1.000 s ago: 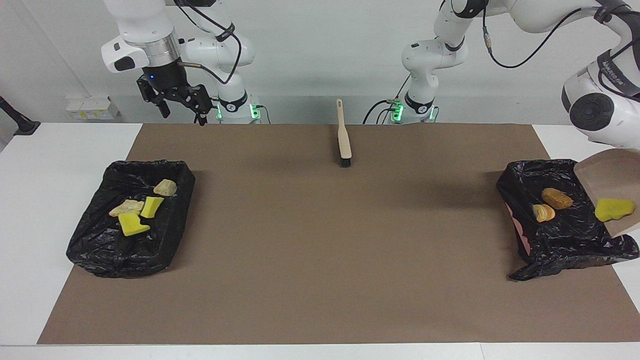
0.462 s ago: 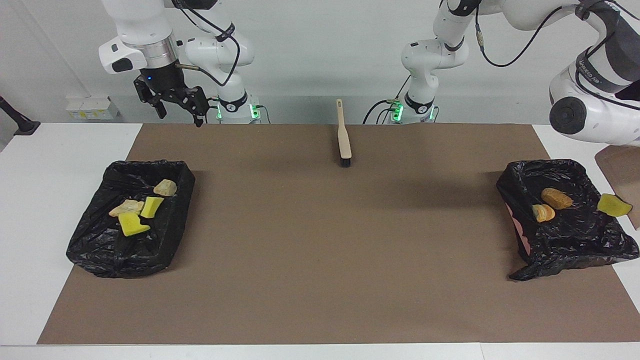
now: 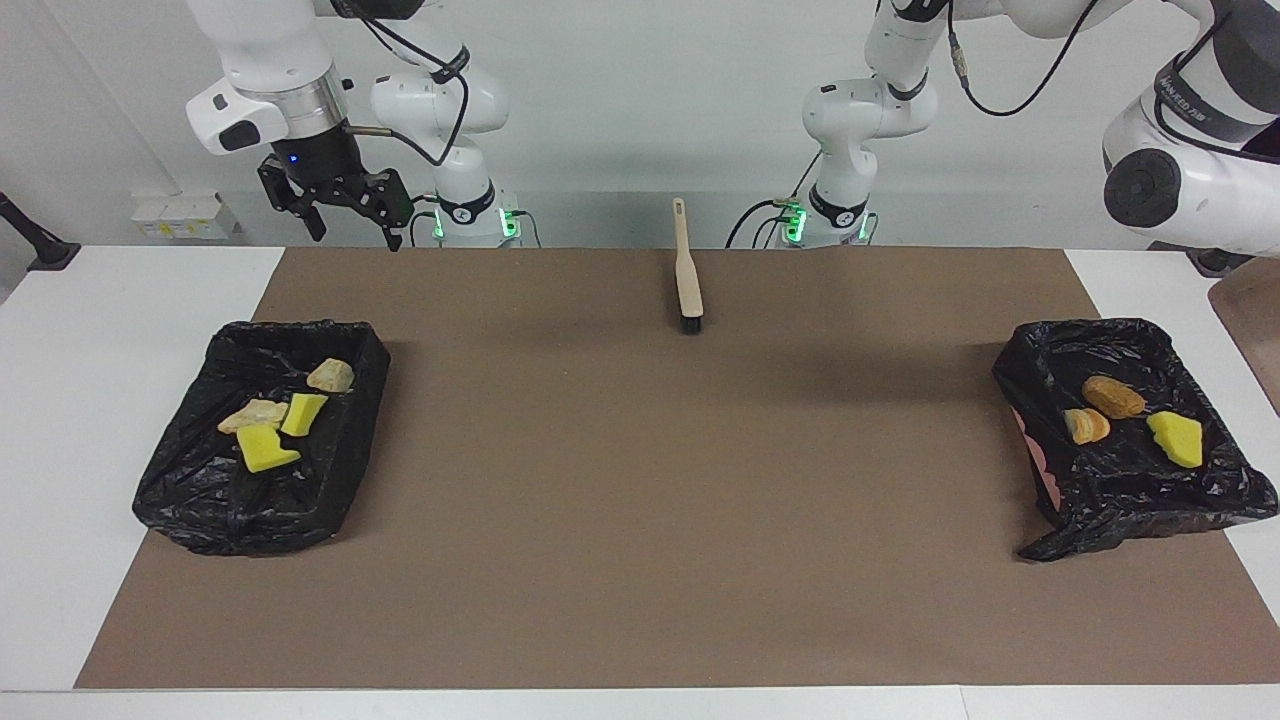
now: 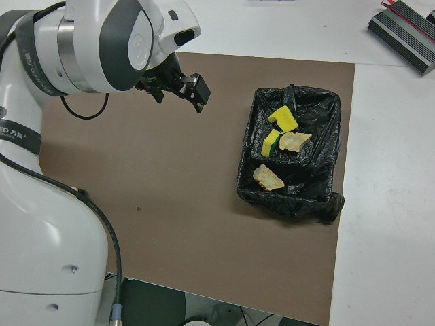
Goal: Sweep and dump trash in bin
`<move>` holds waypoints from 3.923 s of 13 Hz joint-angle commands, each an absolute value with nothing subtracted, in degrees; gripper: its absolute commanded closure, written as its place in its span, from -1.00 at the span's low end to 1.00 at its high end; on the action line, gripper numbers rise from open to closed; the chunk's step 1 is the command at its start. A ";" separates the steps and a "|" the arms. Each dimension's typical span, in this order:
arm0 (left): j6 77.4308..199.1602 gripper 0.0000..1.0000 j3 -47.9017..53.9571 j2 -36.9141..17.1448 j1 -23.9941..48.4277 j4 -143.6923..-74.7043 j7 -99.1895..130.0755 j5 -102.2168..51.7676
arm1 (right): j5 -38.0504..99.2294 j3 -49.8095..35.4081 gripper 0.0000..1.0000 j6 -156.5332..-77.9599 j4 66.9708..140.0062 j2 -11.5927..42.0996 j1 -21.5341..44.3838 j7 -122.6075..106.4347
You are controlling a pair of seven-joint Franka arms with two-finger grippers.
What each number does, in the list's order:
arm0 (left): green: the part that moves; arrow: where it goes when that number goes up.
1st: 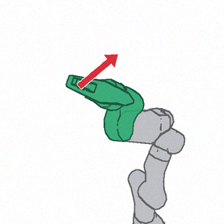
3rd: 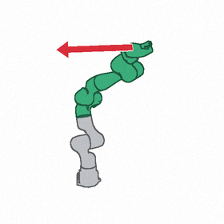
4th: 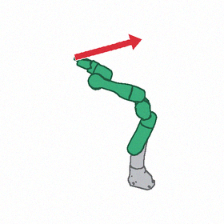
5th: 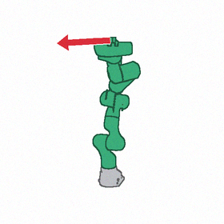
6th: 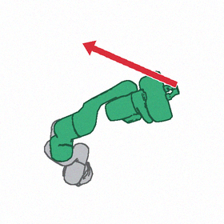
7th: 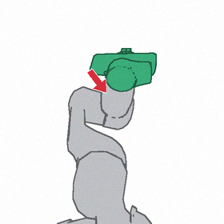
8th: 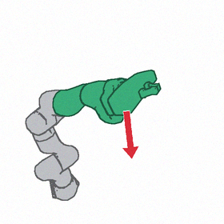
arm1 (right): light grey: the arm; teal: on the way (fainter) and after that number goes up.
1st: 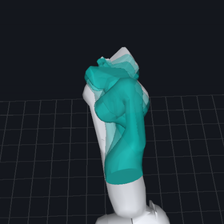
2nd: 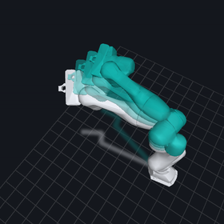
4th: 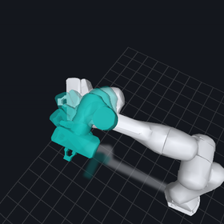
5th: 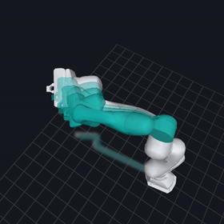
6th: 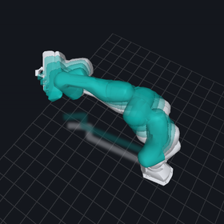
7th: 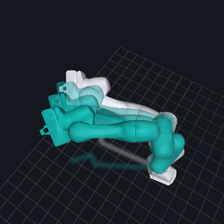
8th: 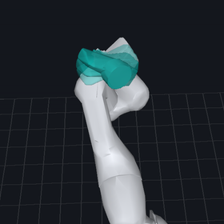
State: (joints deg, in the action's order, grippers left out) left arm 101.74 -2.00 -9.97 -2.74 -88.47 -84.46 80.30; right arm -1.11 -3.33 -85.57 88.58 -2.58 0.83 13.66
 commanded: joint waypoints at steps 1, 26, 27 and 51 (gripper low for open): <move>102.39 1.00 -2.72 -9.67 -1.76 -85.96 -87.53 74.21 | 1.23 -3.51 -1.00 -85.87 87.63 -2.02 -0.26 11.87; 104.67 1.00 -2.20 -12.13 17.47 -97.91 -16.14 4.83 | 0.88 -4.04 -1.00 -87.10 88.07 -2.02 -0.18 12.74; 105.46 1.00 -2.20 -12.22 19.75 -98.08 -11.04 4.40 | 0.79 -4.04 -1.00 -87.10 88.07 -2.02 -0.26 12.74; 117.44 -1.00 -3.16 -12.05 24.45 -104.25 15.48 -6.33 | 0.79 -3.69 -1.00 -87.19 88.86 -2.55 -0.35 12.66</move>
State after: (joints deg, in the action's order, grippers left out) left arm 120.77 -3.35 -13.18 27.22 -106.21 17.79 -6.00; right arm 0.00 -3.52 -86.81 88.50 -2.19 0.38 13.66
